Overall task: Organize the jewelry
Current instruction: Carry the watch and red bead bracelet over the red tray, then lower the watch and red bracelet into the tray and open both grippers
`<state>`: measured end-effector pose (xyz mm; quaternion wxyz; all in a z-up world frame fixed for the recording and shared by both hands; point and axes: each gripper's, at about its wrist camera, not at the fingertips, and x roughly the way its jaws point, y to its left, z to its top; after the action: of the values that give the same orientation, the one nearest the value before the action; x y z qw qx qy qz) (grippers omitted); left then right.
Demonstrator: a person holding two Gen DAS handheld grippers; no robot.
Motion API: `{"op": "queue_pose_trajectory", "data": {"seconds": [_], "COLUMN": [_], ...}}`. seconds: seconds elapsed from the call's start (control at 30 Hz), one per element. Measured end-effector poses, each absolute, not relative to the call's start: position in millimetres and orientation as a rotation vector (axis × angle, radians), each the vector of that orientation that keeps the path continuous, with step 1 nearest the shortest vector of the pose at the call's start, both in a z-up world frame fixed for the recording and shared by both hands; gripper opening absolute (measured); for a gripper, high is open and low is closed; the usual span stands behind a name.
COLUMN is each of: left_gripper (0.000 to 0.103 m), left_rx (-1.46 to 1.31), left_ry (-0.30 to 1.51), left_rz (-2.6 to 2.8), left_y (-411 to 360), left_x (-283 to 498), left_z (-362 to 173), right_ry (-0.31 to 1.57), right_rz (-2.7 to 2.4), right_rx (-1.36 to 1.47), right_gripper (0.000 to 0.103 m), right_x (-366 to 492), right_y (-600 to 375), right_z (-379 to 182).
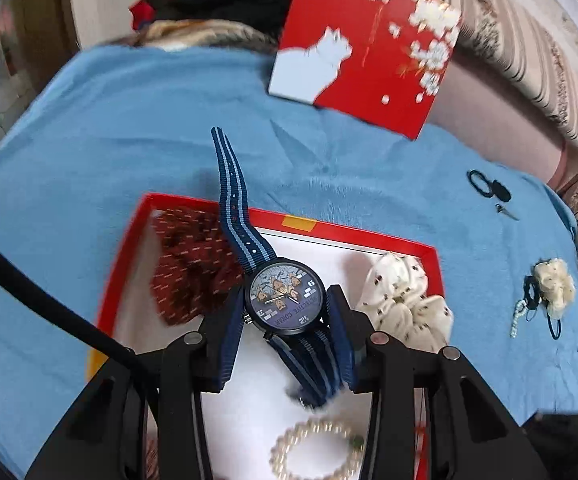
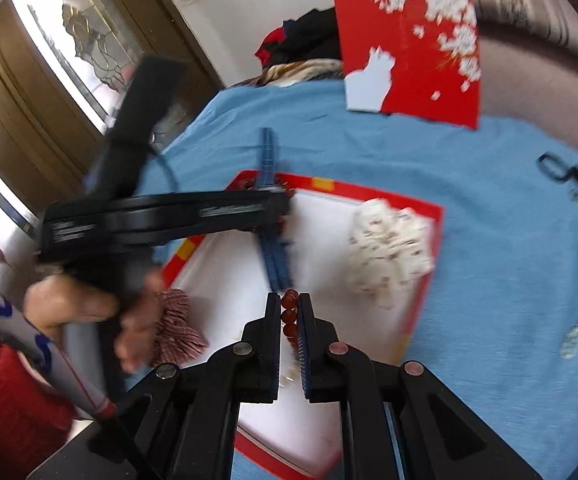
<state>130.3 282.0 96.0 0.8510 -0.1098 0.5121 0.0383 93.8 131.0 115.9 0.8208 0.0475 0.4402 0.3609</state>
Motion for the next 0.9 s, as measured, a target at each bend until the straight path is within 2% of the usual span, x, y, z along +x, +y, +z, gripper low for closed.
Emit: {"op": "queue_pose_trajectory", "data": {"seconds": [0.23, 0.47, 0.9], "left_gripper": [0.04, 0.04, 0.04], "left_rx": [-0.137, -0.138, -0.134], "left_ry": [1.14, 1.139, 1.04], "left_rz": [0.041, 0.026, -0.102], "left_y": [263.1, 258.3, 260.6], "left_x": [165.4, 175.1, 141.7], "left_z": [70.0, 65.0, 127.4], "right_ry": [1.015, 1.028, 0.966], "right_rz": [0.713, 0.686, 0.813], "right_rx": [0.093, 0.091, 0.15], "right_gripper": [0.009, 0.009, 0.008], "right_x": [116.4, 119.8, 99.6], "right_y": [130.3, 117.5, 127.3], "right_z": [73.9, 63.7, 104.1]}}
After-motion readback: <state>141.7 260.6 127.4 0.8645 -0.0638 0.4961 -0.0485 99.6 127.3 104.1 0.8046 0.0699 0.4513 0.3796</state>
